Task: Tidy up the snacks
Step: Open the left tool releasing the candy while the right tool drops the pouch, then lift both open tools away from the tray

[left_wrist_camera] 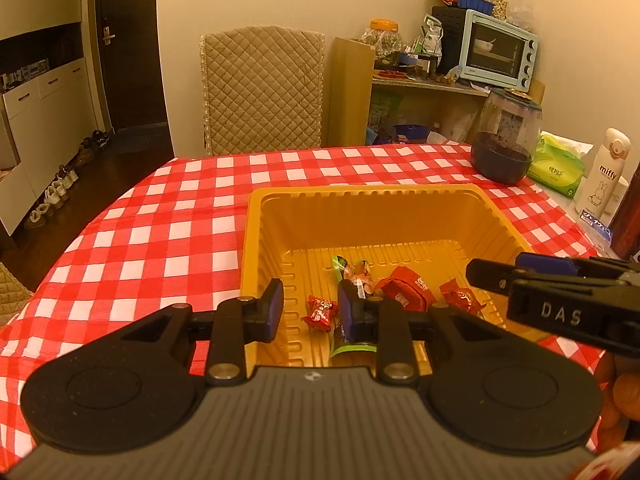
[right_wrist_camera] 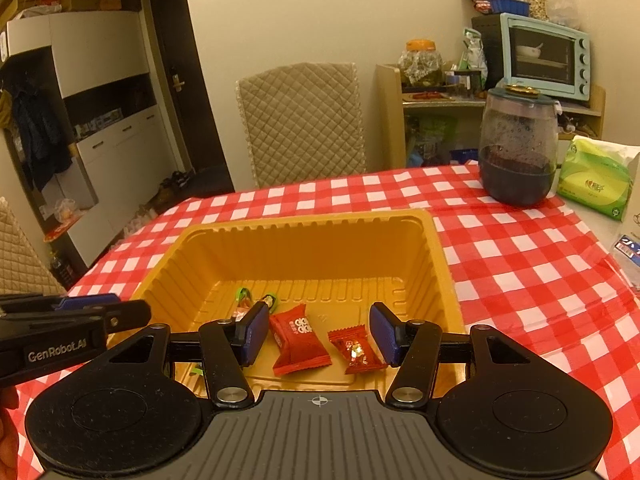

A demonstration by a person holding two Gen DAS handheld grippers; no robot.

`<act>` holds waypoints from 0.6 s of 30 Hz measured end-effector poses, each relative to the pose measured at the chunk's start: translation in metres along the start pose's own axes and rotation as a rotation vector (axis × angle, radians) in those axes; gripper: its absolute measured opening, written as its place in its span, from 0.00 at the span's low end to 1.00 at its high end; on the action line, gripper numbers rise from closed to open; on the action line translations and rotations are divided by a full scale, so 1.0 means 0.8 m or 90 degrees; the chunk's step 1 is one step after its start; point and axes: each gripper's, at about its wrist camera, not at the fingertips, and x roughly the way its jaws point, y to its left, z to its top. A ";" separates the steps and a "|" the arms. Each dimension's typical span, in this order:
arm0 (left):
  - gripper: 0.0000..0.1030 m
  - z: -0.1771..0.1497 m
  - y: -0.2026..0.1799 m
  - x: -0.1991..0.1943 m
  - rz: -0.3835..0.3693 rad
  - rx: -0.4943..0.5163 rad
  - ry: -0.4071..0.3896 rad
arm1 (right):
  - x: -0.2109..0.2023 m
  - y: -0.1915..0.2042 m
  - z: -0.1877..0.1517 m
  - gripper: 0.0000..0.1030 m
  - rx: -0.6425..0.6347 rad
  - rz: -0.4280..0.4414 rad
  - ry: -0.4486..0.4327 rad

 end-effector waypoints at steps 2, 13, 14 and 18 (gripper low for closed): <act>0.25 -0.002 0.000 -0.008 0.001 0.000 -0.004 | -0.006 -0.002 0.000 0.54 0.006 0.003 -0.007; 0.26 -0.032 -0.004 -0.059 0.002 -0.001 0.000 | -0.055 -0.016 -0.015 0.54 0.023 -0.004 -0.015; 0.26 -0.035 -0.005 -0.064 0.003 -0.001 0.001 | -0.061 -0.018 -0.018 0.54 0.023 -0.006 -0.013; 0.30 -0.049 -0.005 -0.087 0.001 -0.013 -0.002 | -0.086 -0.024 -0.026 0.54 0.031 -0.014 -0.016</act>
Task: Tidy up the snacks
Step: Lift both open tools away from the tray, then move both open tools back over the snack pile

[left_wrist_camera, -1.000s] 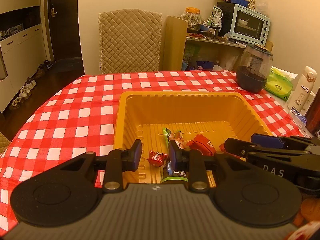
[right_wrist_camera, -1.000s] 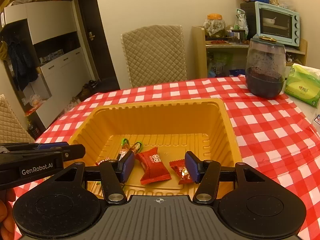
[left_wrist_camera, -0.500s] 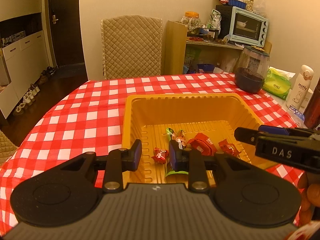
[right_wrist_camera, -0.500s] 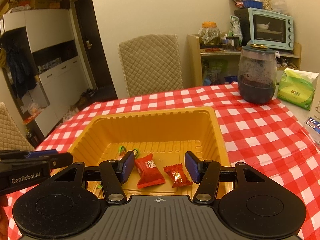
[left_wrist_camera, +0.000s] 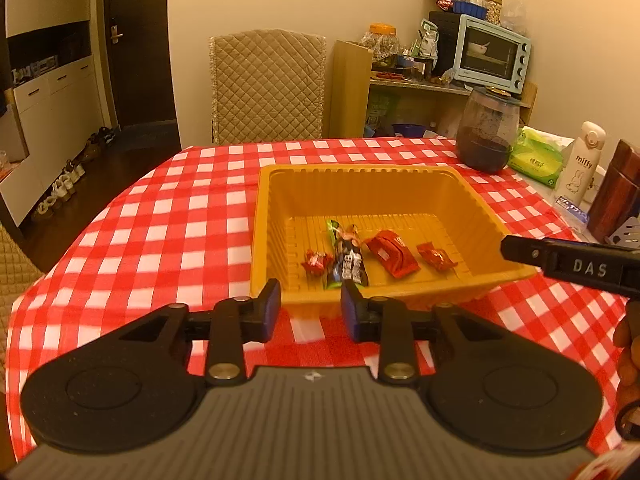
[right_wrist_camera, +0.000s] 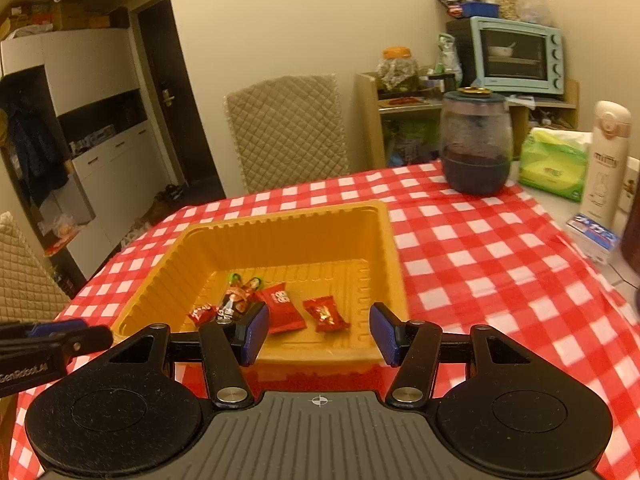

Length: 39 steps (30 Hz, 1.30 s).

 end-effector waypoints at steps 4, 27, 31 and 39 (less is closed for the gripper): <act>0.31 -0.015 -0.002 -0.023 -0.005 -0.015 -0.001 | -0.025 -0.008 -0.007 0.54 0.017 -0.009 -0.004; 0.52 -0.122 -0.019 -0.093 -0.008 -0.023 0.045 | -0.113 -0.031 -0.105 0.67 -0.046 -0.006 0.053; 0.55 -0.138 -0.019 -0.098 -0.007 -0.029 0.057 | -0.112 -0.022 -0.118 0.67 -0.083 0.028 0.068; 0.60 -0.151 -0.012 -0.093 0.004 -0.035 0.078 | -0.091 0.009 -0.141 0.67 -0.181 0.081 0.114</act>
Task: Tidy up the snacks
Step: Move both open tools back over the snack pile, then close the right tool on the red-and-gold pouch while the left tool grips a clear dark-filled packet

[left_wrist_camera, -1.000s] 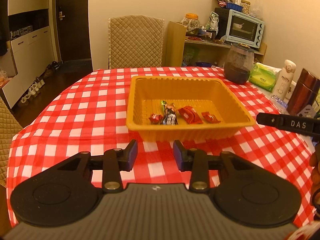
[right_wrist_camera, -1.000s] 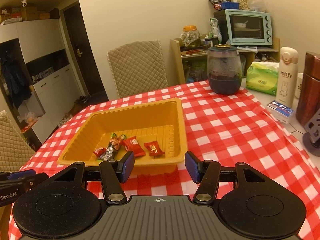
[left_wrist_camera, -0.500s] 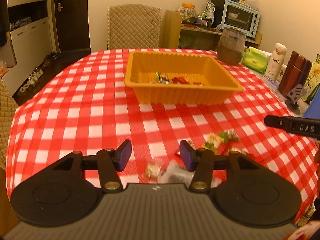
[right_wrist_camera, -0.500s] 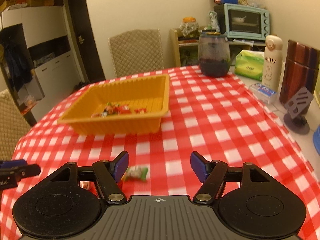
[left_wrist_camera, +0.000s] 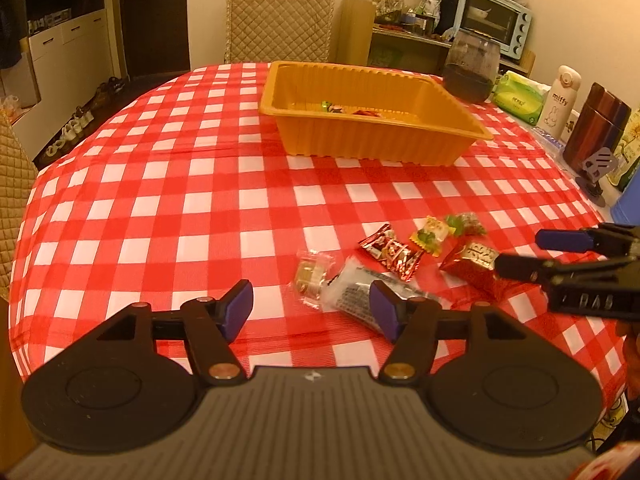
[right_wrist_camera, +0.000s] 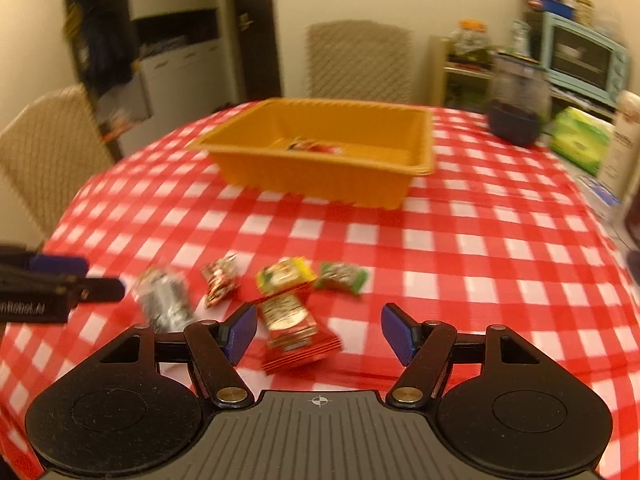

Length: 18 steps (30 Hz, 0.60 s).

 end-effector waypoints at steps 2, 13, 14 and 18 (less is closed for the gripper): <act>0.63 -0.001 0.003 0.002 0.002 -0.004 0.001 | 0.009 0.009 -0.002 0.67 -0.031 0.003 0.008; 0.64 -0.004 0.010 0.014 -0.007 -0.023 0.023 | 0.046 0.014 -0.001 0.62 -0.072 -0.005 0.042; 0.64 -0.004 0.010 0.014 -0.009 -0.026 0.024 | 0.048 0.014 -0.001 0.56 -0.071 -0.002 0.046; 0.64 -0.003 0.010 0.015 -0.011 -0.029 0.025 | 0.053 0.013 -0.002 0.38 -0.060 0.002 0.063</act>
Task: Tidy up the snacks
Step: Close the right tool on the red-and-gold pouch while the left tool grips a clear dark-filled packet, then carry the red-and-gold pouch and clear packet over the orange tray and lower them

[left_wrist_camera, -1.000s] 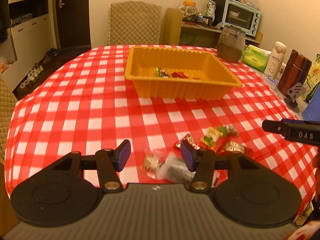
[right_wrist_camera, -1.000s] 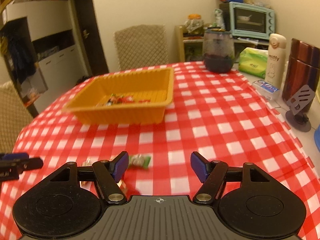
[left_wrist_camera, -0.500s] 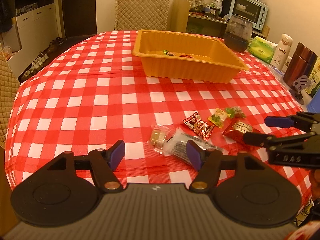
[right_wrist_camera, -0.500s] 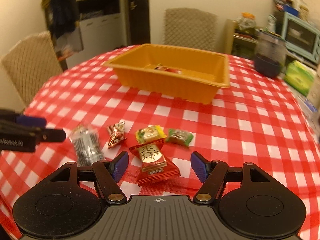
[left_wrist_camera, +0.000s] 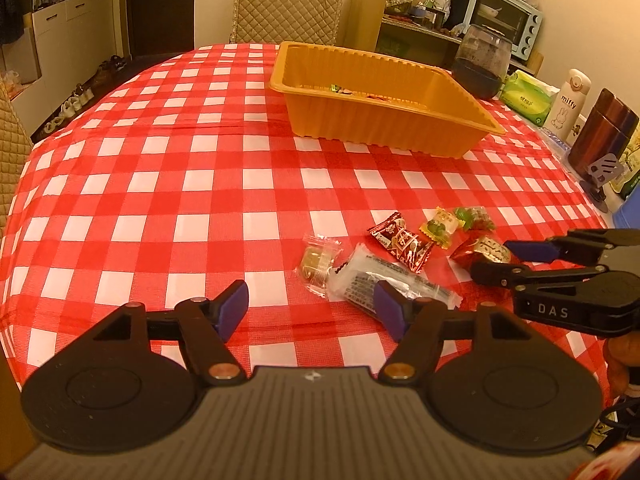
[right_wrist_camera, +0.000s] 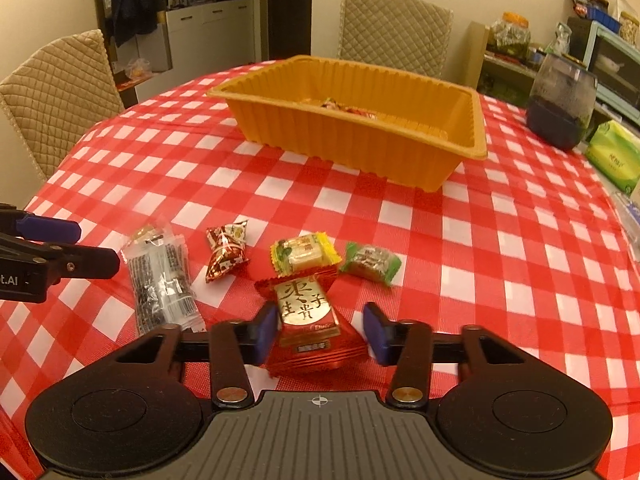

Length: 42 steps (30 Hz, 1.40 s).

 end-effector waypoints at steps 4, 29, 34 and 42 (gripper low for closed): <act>0.65 0.000 -0.001 0.000 0.000 -0.001 0.000 | -0.004 0.002 -0.001 0.30 0.001 -0.005 -0.002; 0.61 -0.001 -0.034 0.022 -0.054 0.049 0.022 | -0.020 0.025 -0.010 0.27 0.010 -0.005 0.001; 0.43 -0.007 -0.054 0.035 -0.052 0.108 0.045 | -0.022 0.006 -0.010 0.27 0.047 -0.021 0.003; 0.34 -0.015 -0.066 0.034 -0.032 0.162 0.046 | -0.023 0.005 -0.007 0.27 0.059 -0.018 0.001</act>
